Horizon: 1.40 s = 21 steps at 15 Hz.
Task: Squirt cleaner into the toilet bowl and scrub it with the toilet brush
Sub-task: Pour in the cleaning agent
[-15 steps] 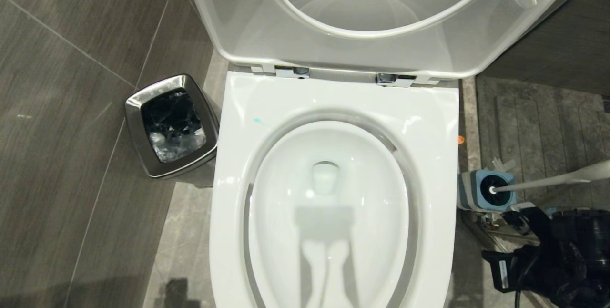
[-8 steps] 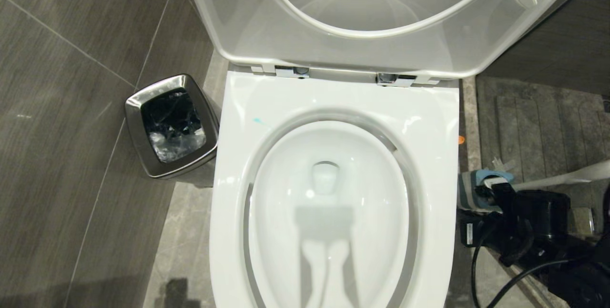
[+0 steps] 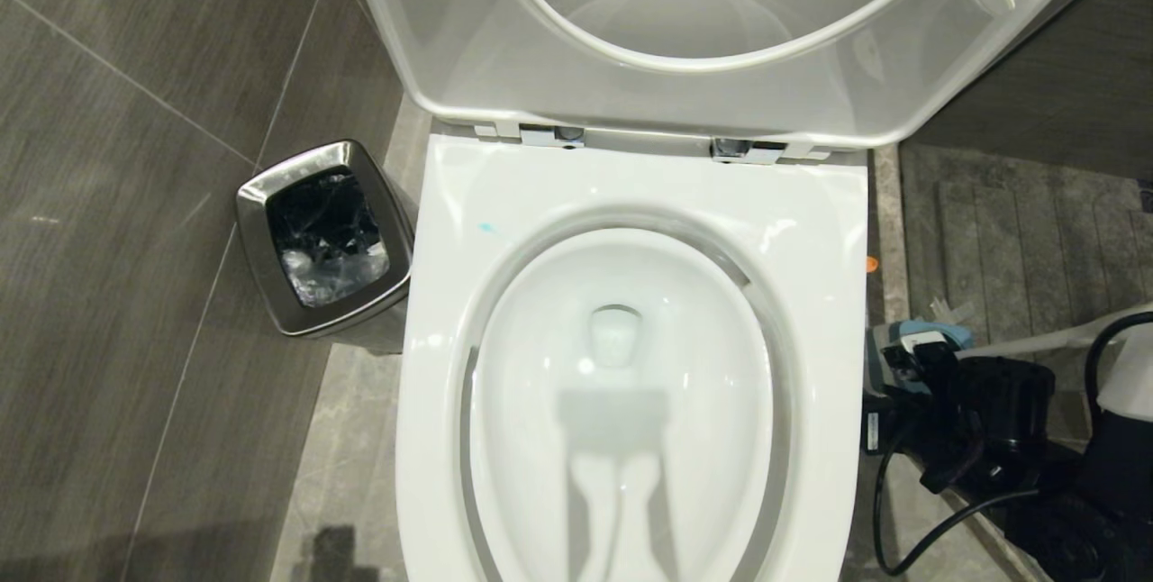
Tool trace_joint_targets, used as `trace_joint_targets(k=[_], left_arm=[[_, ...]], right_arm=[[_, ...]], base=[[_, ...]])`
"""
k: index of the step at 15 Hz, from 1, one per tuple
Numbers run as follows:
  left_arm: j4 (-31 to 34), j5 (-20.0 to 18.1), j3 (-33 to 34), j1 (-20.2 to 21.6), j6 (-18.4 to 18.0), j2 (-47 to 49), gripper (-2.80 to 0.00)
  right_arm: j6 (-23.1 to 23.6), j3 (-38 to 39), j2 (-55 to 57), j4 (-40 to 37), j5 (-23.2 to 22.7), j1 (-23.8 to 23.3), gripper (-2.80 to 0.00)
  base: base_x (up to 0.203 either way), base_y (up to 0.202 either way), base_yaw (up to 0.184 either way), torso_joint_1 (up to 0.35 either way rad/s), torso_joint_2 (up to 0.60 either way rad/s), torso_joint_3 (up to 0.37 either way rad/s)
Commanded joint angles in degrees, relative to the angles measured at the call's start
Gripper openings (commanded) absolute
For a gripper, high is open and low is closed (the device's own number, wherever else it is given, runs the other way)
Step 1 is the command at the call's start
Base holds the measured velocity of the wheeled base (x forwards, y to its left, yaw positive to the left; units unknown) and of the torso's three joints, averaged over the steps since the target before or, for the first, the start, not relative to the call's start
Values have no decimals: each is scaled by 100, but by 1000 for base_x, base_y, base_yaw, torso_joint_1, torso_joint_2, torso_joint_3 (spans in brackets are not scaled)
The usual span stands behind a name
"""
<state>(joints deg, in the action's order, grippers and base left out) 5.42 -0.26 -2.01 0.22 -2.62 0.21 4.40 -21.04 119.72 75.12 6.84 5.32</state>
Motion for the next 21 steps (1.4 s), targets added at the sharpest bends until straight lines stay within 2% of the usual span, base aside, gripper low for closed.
trace_joint_targets(k=[1, 3, 8, 11, 13, 18, 21], left_arm=[[3, 0, -1, 4, -1, -3, -280], [3, 0, -1, 4, -1, -3, -280], [3, 0, -1, 4, -1, -3, -280], [3, 0, -1, 4, -1, -3, -280], [3, 0, -1, 4, -1, -3, -280], [3, 0, -1, 4, -1, -3, -280], [3, 0, -1, 4, -1, -3, -280]], right_arm=[[12, -98, 148, 257, -183, 4, 0], [101, -351, 356, 543, -305, -4, 0], [276, -866, 707, 584, -315, -4, 0], [281, -1521, 1042, 613, -300, -24, 0], [441, -1838, 1298, 731, -289, -46, 0], [866, -2150, 1668, 1254, -288, 15, 0], [866, -2162, 1695, 1254, -295, 72, 0]], base=[[0, 0, 0, 0, 0, 0], [0, 0, 0, 0, 0, 0], [0, 0, 0, 0, 0, 0], [0, 0, 0, 0, 0, 0], [0, 0, 0, 0, 0, 0], [0, 0, 0, 0, 0, 0], [0, 0, 0, 0, 0, 0]])
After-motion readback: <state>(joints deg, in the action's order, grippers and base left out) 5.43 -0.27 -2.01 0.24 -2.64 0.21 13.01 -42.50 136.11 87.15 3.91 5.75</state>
